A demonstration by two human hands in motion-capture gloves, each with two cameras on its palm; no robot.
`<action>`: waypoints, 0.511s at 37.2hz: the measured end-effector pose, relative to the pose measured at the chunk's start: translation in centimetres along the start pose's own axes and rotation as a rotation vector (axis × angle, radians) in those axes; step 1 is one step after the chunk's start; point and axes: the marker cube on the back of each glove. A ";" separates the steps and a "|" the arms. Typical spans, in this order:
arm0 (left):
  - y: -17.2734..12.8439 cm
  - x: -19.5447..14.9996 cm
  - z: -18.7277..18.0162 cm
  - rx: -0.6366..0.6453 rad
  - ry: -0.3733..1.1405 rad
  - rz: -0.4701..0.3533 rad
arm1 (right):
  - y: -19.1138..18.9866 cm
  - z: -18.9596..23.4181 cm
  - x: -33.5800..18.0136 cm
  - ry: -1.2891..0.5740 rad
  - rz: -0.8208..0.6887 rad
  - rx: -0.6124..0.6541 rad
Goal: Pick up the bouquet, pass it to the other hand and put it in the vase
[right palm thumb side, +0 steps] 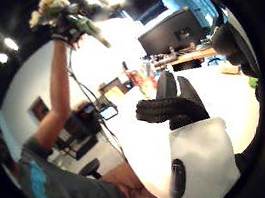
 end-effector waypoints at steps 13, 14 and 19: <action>3.1 -4.8 -4.5 0.234 0.491 -0.852 | -0.6 -0.4 0.9 0.103 -0.016 -0.027; 3.5 -5.4 -4.6 0.252 0.498 -0.896 | -0.6 -0.4 0.9 0.104 -0.014 -0.025; 6.1 -8.7 -4.2 0.315 0.470 -1.008 | -0.7 -0.3 0.8 0.119 -0.016 -0.008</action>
